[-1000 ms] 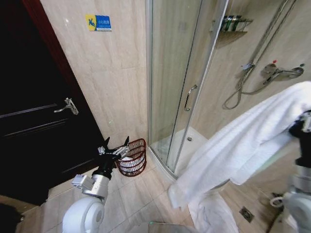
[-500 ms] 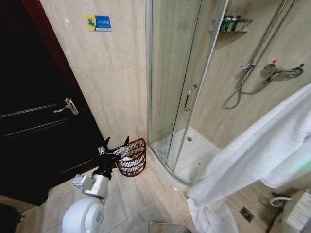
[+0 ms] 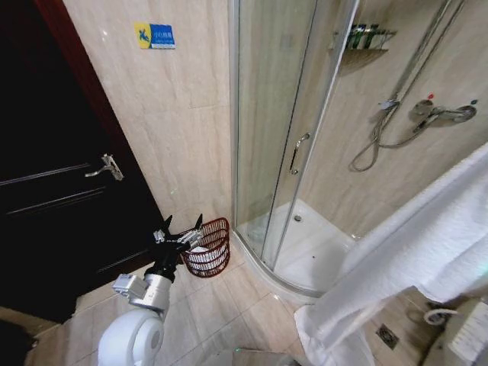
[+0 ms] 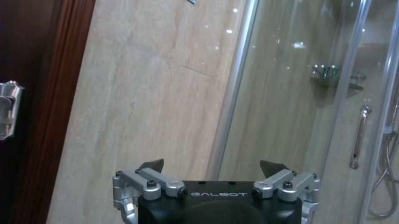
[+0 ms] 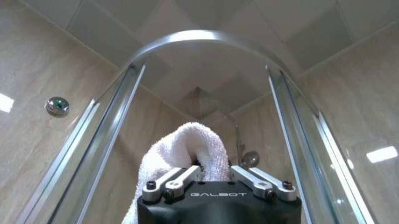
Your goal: Discard the used towel into the hamper.
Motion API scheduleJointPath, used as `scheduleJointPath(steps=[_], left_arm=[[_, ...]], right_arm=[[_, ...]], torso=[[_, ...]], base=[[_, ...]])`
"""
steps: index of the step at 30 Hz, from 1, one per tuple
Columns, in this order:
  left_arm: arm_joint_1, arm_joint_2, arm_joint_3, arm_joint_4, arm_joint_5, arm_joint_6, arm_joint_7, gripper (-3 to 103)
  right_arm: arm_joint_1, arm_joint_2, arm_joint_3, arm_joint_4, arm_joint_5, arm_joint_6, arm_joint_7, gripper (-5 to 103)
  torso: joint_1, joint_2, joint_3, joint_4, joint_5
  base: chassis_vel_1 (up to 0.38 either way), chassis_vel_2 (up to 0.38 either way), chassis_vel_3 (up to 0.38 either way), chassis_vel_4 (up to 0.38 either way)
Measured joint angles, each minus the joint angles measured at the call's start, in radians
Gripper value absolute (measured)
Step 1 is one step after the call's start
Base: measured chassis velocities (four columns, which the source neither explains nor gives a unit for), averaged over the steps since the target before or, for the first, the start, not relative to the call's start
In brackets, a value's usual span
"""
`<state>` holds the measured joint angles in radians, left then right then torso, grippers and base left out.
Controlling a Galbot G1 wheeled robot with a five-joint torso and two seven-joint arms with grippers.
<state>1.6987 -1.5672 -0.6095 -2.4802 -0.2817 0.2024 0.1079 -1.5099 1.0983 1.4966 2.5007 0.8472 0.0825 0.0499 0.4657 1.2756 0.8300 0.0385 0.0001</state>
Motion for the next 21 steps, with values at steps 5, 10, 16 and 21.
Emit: scheduleJointPath(steps=[5,10,16,21], left_arm=[[0.0,0.0,0.0,0.0,0.0,0.0,0.0,100],[0.0,0.0,0.0,0.0,0.0,0.0,0.0,100],[0.0,0.0,0.0,0.0,0.0,0.0,0.0,100],[0.0,0.0,0.0,0.0,0.0,0.0,0.0,100]], right_arm=[[-0.005,0.004,0.018,0.0,0.002,0.008,-0.007,8],[-0.005,0.003,0.02,-0.001,0.0,0.011,-0.01,8],[-0.006,0.002,0.013,-0.001,-0.003,0.012,-0.012,8],[-0.003,0.001,0.001,-0.001,-0.01,0.011,-0.014,8]], torso=[[0.0,0.0,0.0,0.0,-0.0003],[0.0,0.0,0.0,0.0,-0.0001],[0.0,0.0,0.0,0.0,-0.0002],[0.0,0.0,0.0,0.0,-0.0004]], base=[[0.069,0.062,-0.066,-0.065],[0.083,0.079,-0.07,-0.081],[0.115,0.12,-0.129,-0.117],[0.169,0.161,-0.146,-0.151]])
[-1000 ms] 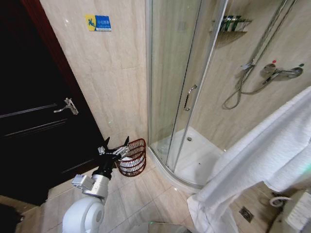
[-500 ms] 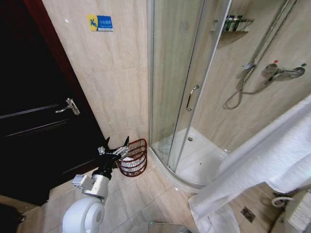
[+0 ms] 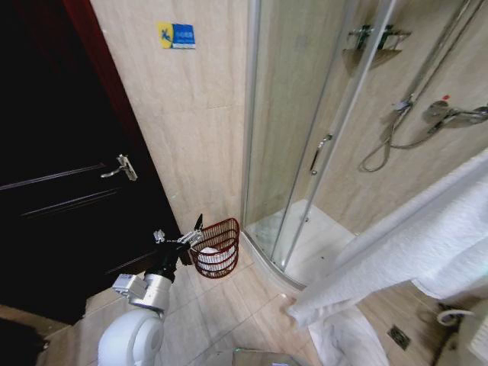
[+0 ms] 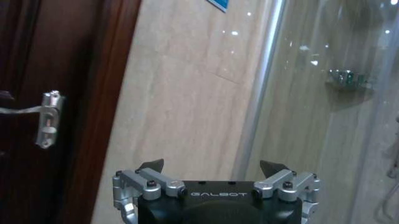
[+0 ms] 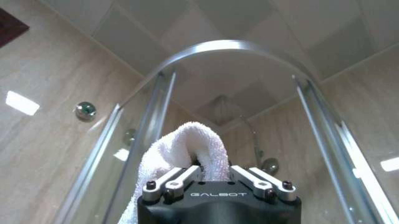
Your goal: Discard the used towel into the hamper.
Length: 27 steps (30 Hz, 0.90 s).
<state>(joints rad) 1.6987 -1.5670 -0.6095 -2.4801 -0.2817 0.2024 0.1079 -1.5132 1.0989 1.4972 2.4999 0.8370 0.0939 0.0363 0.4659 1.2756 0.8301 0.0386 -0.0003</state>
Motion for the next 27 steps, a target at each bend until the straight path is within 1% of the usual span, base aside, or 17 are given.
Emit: scheduleJointPath(steps=[5,8,9,14,16,18,22,27], left_arm=[[0.0,0.0,0.0,0.0,0.0,0.0,0.0,100],[0.0,0.0,0.0,0.0,0.0,0.0,0.0,100],[0.0,0.0,0.0,0.0,0.0,0.0,0.0,100],[0.0,0.0,0.0,0.0,0.0,0.0,0.0,100],[0.0,0.0,0.0,0.0,0.0,0.0,0.0,100],[0.0,0.0,0.0,0.0,0.0,0.0,0.0,100],[0.0,0.0,0.0,0.0,0.0,0.0,0.0,100],[0.0,0.0,0.0,0.0,0.0,0.0,0.0,100]], right_arm=[[0.001,-0.003,-0.003,0.0,0.0,-0.002,0.0,8],[0.001,-0.002,-0.007,0.0,0.0,-0.002,-0.005,8],[0.001,-0.001,-0.015,0.0,-0.001,-0.002,-0.006,8],[0.005,-0.007,-0.034,0.0,0.003,0.002,-0.006,8],[0.014,-0.017,-0.05,0.0,0.005,0.012,-0.024,8],[0.022,-0.022,-0.064,0.0,0.004,0.021,-0.04,8],[0.033,-0.026,-0.087,0.0,0.003,0.026,-0.045,8],[0.043,-0.04,-0.087,0.0,0.005,0.026,-0.046,8]], torso=[[0.0,0.0,0.0,0.0,0.0004],[0.0,0.0,0.0,0.0,0.0003],[0.0,0.0,0.0,0.0,-0.0002],[0.0,0.0,0.0,0.0,0.0005],[0.0,0.0,0.0,0.0,0.0007],[0.0,0.0,0.0,-0.0001,0.0005],[0.0,0.0,0.0,-0.0001,0.0006],[0.0,0.0,0.0,0.0,0.0]], base=[[0.144,0.15,-0.146,-0.152],[0.109,0.105,-0.126,-0.102],[0.066,0.057,-0.054,-0.085],[0.022,0.023,-0.013,-0.012],[0.0,0.0,0.0,0.0],[0.0,0.0,0.0,0.0],[0.0,0.0,0.0,0.0],[0.012,0.009,0.004,0.007]])
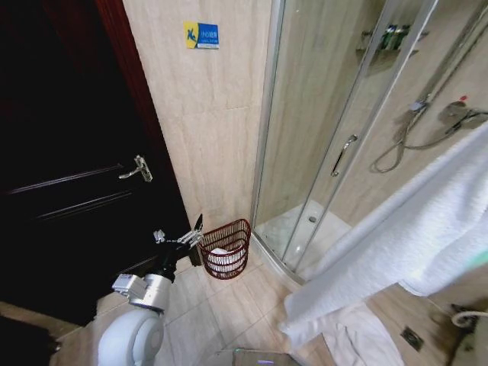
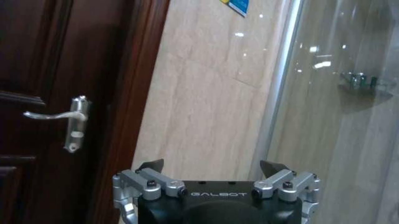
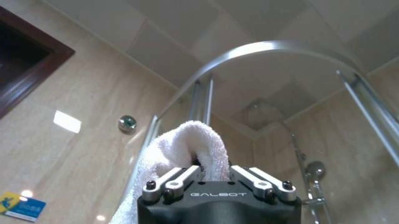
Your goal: Discard the used towel into the hamper.
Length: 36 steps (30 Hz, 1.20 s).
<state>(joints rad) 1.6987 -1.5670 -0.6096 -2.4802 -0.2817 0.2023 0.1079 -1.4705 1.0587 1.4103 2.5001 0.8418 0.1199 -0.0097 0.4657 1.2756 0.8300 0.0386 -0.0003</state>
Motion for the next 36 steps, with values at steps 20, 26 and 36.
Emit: scheduleJointPath(steps=[20,26,36], left_arm=[[0.0,0.0,0.0,0.0,0.0,0.0,0.0,100],[0.0,0.0,0.0,0.0,0.0,0.0,0.0,100],[0.0,0.0,0.0,0.0,0.0,0.0,0.0,100]], right_arm=[[0.043,-0.046,0.012,0.0,0.027,-0.016,0.006,8],[0.054,-0.05,0.005,0.0,0.025,-0.017,0.006,8],[0.076,-0.06,-0.039,0.0,0.026,-0.011,0.02,8]], torso=[[-0.004,-0.008,-0.004,-0.0001,0.0003],[-0.004,-0.008,-0.004,-0.0001,0.0003],[-0.003,-0.007,-0.004,0.0001,0.0002]], base=[[0.067,0.074,0.074,0.072],[0.134,0.134,0.127,0.112],[0.099,0.097,0.105,0.106]])
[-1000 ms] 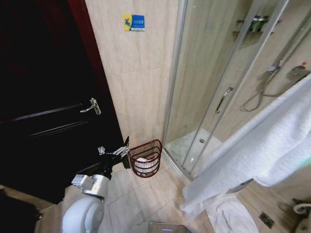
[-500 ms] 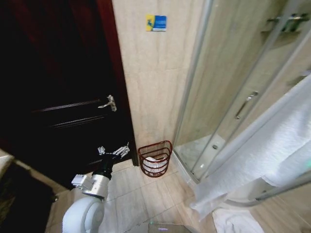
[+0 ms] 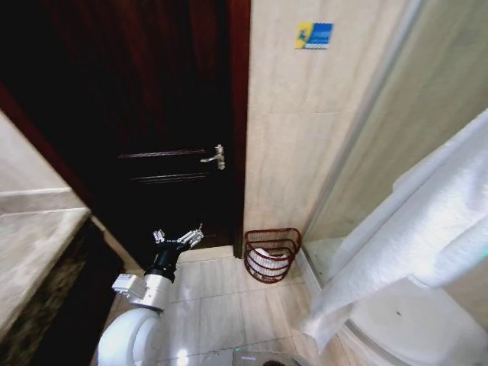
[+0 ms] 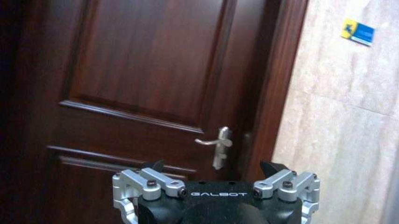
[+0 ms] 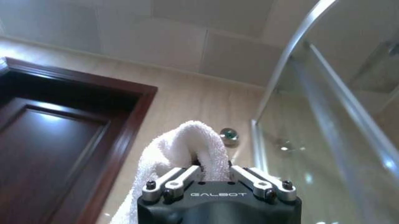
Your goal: Discard the used towel into the hamper.
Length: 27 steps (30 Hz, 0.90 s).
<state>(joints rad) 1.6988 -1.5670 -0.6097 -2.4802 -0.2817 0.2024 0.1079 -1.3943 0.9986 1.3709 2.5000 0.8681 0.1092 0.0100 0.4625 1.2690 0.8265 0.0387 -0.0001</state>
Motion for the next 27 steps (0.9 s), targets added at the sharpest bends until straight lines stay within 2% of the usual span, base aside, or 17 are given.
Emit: scheduleJointPath(steps=[6,10,17,24,27], left_arm=[[0.0,0.0,0.0,0.0,0.0,0.0,0.0,100],[0.0,0.0,0.0,0.0,0.0,0.0,0.0,100],[0.0,0.0,0.0,0.0,0.0,0.0,0.0,100],[0.0,0.0,0.0,0.0,0.0,0.0,0.0,100],[0.0,0.0,0.0,0.0,0.0,0.0,0.0,100]], right_arm=[[0.079,-0.02,-0.073,0.0,-0.019,0.009,-0.003,8],[0.166,-0.096,-0.098,-0.001,0.022,0.007,-0.003,8],[0.271,-0.156,-0.135,-0.064,0.026,-0.009,-0.016,8],[0.322,-0.154,-0.157,-0.091,0.016,-0.045,-0.012,8],[0.31,-0.146,-0.135,-0.082,0.043,-0.051,-0.016,8]], torso=[[0.0,0.0,0.0,-0.0006,0.0003],[0.0,0.0,0.0,-0.0003,-0.0001],[0.0,0.0,0.0,-0.0003,0.0001],[0.0,0.0,0.0,-0.0003,0.0002],[0.0,0.001,0.0,-0.0005,0.0001]], base=[[0.021,0.009,0.007,0.014],[0.0,0.0,0.0,0.0],[0.0,0.0,0.0,0.0],[0.0,0.0,0.0,0.0],[-0.013,0.011,0.011,-0.02]])
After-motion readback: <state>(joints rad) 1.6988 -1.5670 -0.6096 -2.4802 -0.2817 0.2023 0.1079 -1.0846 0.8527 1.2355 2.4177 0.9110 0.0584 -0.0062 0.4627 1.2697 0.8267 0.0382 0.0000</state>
